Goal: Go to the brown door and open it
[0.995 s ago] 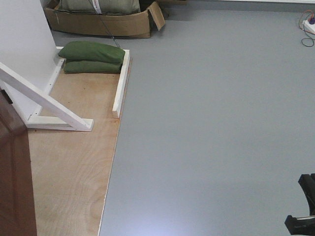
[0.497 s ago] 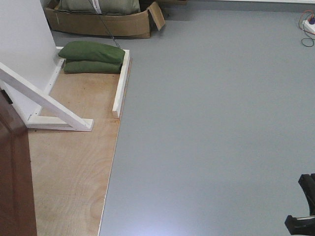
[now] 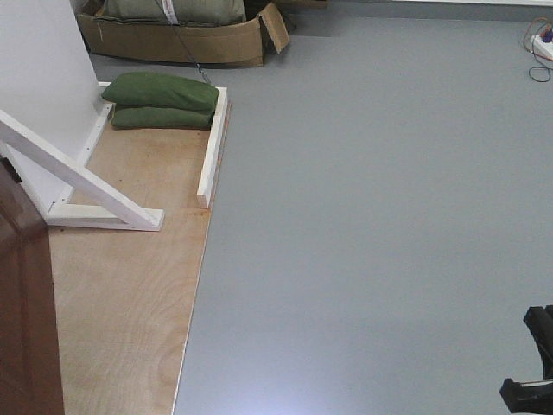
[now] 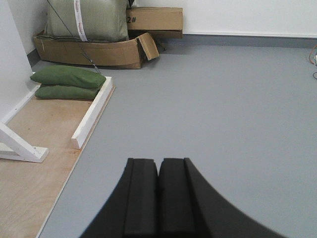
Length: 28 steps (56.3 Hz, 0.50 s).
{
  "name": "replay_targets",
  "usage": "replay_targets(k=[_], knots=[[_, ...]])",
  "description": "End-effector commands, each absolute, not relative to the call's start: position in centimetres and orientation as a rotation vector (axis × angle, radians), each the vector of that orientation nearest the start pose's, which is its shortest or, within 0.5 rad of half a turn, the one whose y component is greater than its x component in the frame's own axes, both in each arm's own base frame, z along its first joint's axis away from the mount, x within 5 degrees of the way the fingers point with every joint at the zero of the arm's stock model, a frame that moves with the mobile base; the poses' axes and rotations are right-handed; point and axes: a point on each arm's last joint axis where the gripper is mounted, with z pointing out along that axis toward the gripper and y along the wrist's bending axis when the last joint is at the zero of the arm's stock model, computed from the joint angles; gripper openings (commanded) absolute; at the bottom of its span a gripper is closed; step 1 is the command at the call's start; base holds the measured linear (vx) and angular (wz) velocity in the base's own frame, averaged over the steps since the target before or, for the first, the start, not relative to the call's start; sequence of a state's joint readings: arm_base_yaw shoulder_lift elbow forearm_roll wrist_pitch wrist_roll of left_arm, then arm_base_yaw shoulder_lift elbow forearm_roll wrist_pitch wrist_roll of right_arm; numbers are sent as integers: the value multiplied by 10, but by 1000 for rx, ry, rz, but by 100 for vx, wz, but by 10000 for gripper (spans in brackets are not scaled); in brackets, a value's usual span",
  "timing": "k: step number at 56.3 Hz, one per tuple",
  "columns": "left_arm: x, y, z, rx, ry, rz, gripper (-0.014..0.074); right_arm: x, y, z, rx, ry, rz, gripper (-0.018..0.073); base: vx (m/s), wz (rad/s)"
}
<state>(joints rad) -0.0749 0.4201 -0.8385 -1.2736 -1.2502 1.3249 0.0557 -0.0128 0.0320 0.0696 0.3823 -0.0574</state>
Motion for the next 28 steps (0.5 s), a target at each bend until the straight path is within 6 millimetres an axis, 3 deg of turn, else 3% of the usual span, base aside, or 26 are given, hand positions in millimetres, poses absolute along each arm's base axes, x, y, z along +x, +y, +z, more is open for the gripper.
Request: replay_targets(k=[1,9,28], knots=[[-19,86,457,-1068,602,711,-3,54,5,175,-68,1803,52,0,0,0],[-5,86,459,-1061,669,753,-3,54,5,175,-68,1803,52,0,0,0],[27,87,458,-1207,857,606,-3,54,5,175,-68,1803,52,0,0,0]])
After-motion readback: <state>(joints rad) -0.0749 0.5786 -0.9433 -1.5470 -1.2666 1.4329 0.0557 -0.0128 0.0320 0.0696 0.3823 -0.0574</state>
